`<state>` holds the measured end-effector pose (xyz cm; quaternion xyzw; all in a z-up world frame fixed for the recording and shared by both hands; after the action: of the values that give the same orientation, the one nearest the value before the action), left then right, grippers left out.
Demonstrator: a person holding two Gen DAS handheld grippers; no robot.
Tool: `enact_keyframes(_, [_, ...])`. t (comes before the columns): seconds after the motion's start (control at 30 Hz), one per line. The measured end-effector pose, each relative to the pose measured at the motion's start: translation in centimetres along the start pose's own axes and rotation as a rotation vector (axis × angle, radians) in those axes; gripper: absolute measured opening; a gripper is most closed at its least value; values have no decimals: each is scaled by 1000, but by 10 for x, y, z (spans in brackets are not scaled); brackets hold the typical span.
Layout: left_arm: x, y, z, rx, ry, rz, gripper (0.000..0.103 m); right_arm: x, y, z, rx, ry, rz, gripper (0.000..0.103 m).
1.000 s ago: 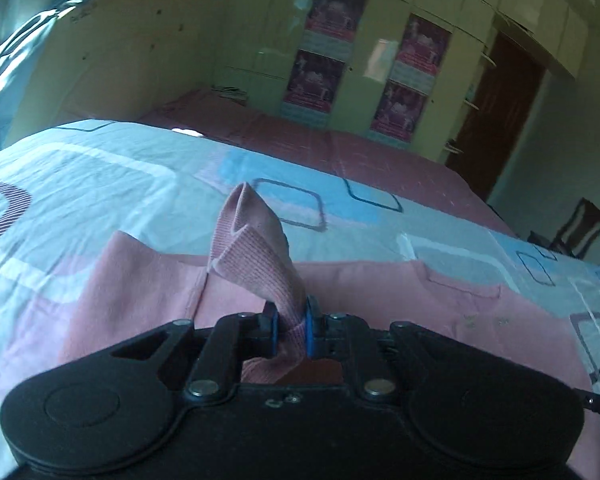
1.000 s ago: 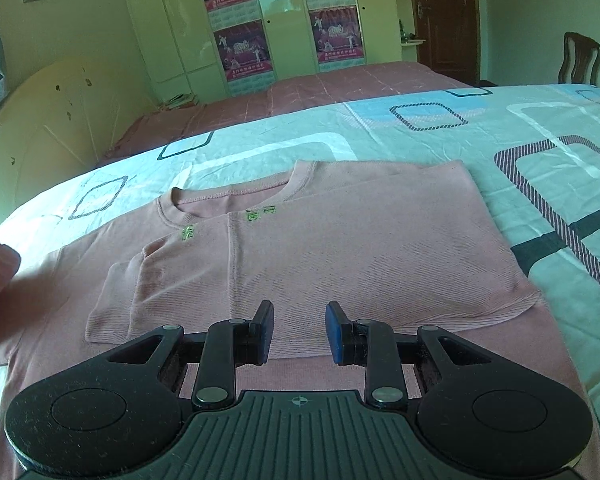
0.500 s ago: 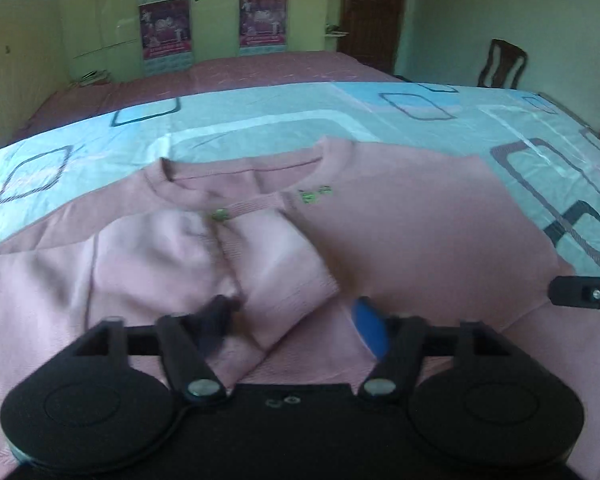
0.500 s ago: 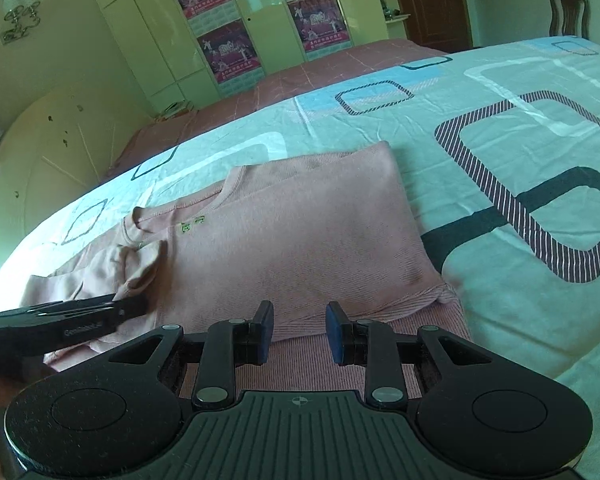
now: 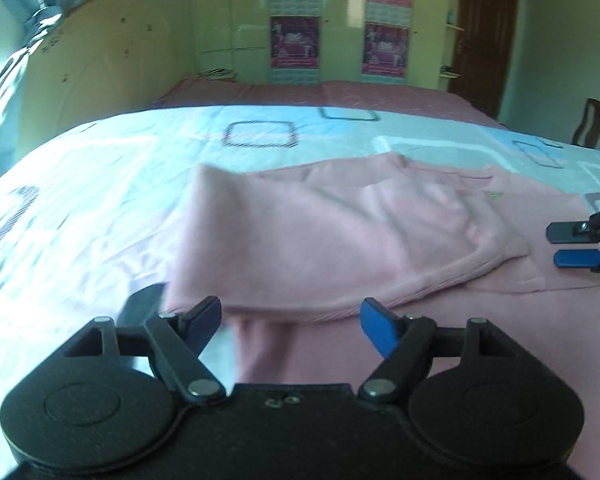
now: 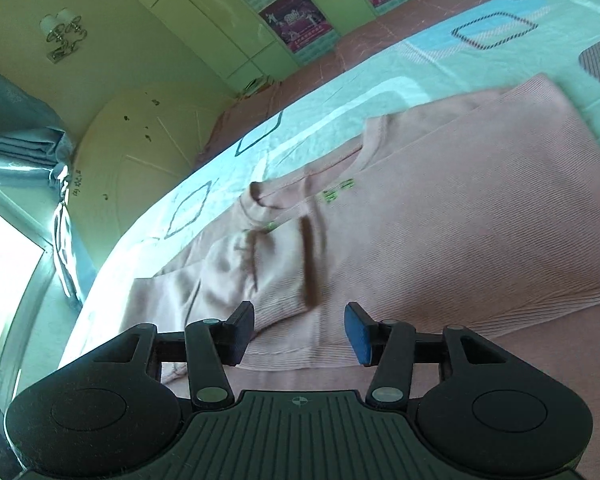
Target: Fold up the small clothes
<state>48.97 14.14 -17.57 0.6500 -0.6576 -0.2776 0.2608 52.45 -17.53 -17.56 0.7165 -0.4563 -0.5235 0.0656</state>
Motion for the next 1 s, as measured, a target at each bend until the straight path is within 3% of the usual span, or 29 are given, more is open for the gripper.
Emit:
enact_keyframes(0.07, [-27,1,8,-31,60,-23,73,-7,-14,4,-26,-18,-14,50])
enact_keyframes(0.17, [-47,-10,12,-87,117,30,73,-9,-36,7,-65,-59,-2,50])
enact_keyframes(0.33, [-46,-22,-5,-53,113,95,72,-17,-53,-1,-58,-59,38,49])
enact_keyframes(0.37, [-44,-27,-7,-60,94,88,71,-20,-55,-2,-53,-47,50,49])
enact_keyframes(0.4, [-43,-33,-8,-69,68,70,61,-21,-57,-3,-50,-33,64,48])
enact_keyframes(0.43, [-42,-37,-8,-70,48,55,52,-23,-58,-4,-50,-17,76,42])
enact_keyframes(0.47, [-43,-39,-8,-58,43,60,50,-26,-61,-4,-60,7,85,17])
enact_keyframes(0.5, [-44,-41,-9,-50,46,71,42,-30,-63,-4,-64,31,92,11])
enact_keyframes(0.6, [-43,-43,-9,-39,27,96,31,-54,-56,-8,-45,132,79,8])
enact_keyframes(0.7, [-38,-44,-9,-40,7,118,18,-80,-32,-21,43,219,79,8])
enact_keyframes(0.8, [-38,-41,-4,-44,-1,120,14,-92,19,-41,259,296,105,7])
enact_keyframes(0.83, [-38,-41,-4,-47,-2,123,13,-85,29,-44,300,322,143,7])
enact_keyframes(0.87, [-36,-42,-4,-48,-8,122,12,-70,29,-43,285,319,197,7])
enact_keyframes(0.93, [-35,-42,-3,-52,-20,121,12,-26,17,-33,193,251,287,7])
enact_keyframes(1.0, [-37,-41,-2,-56,-16,127,12,-1,16,-20,156,199,293,7])
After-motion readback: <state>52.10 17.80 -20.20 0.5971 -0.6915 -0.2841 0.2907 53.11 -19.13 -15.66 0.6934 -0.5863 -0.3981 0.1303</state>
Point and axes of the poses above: each gripper's, at about its wrist camera, not at the fingertips, and y roughly against the way its jaws point, x to its right, z to its underside, the point moved 7 cm from there along -y, roughly the way its jaws point, and after that the axes turned 1 degree about -x, right-handed, at the moved point
